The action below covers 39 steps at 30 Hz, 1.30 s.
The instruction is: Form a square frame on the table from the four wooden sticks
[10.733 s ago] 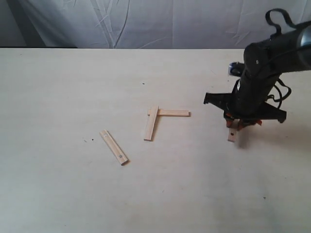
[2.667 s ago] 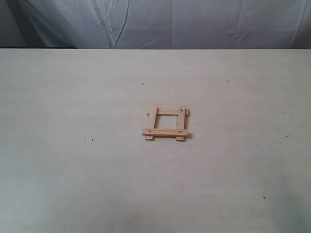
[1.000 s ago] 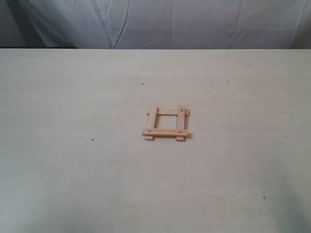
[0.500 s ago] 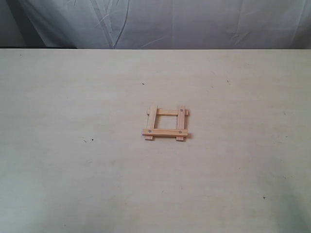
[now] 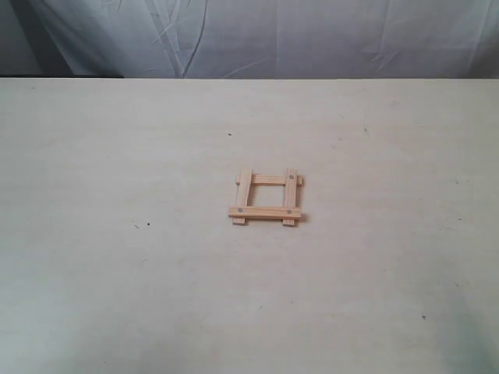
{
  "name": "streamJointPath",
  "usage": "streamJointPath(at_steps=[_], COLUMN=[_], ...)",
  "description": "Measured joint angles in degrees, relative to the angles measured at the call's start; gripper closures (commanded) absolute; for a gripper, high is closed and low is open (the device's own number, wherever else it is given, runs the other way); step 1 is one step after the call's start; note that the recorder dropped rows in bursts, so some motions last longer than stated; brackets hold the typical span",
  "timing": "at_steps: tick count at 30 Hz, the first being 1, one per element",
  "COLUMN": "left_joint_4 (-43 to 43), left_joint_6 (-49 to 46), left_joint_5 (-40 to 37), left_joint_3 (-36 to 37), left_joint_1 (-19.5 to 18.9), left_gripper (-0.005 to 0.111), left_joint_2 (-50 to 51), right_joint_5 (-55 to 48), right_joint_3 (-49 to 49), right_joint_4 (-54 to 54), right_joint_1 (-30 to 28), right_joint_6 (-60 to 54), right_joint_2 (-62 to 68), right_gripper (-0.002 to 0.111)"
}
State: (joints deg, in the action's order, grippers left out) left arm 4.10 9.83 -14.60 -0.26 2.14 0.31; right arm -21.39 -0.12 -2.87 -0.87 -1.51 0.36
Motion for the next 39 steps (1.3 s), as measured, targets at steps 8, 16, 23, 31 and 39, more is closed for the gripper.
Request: streamJointPath(at_steps=[8, 16, 23, 31, 39], left_joint_4=[-2.4, -2.4, -2.6, -2.6, -2.6], left_joint_6=[-6.5, -6.9, -6.9, -6.9, -6.9], left_joint_5=[0.0, 0.0, 0.0, 0.0, 0.0], left_joint_3=[0.0, 0.0, 0.0, 0.0, 0.0], left_joint_1=[0.0, 0.0, 0.0, 0.0, 0.0], left_gripper=[0.107, 0.107, 0.107, 0.107, 0.107], left_joint_2=[0.0, 0.0, 0.0, 0.0, 0.0], right_joint_5=[0.0, 0.0, 0.0, 0.0, 0.0], right_joint_3=[0.0, 0.0, 0.0, 0.0, 0.0], right_joint_4=[0.0, 0.0, 0.0, 0.0, 0.0], right_joint_1=[0.0, 0.0, 0.0, 0.0, 0.0], right_joint_6=[0.0, 0.0, 0.0, 0.0, 0.0], right_joint_2=[0.0, 0.0, 0.0, 0.0, 0.0], right_gripper=[0.108, 0.108, 0.108, 0.108, 0.108])
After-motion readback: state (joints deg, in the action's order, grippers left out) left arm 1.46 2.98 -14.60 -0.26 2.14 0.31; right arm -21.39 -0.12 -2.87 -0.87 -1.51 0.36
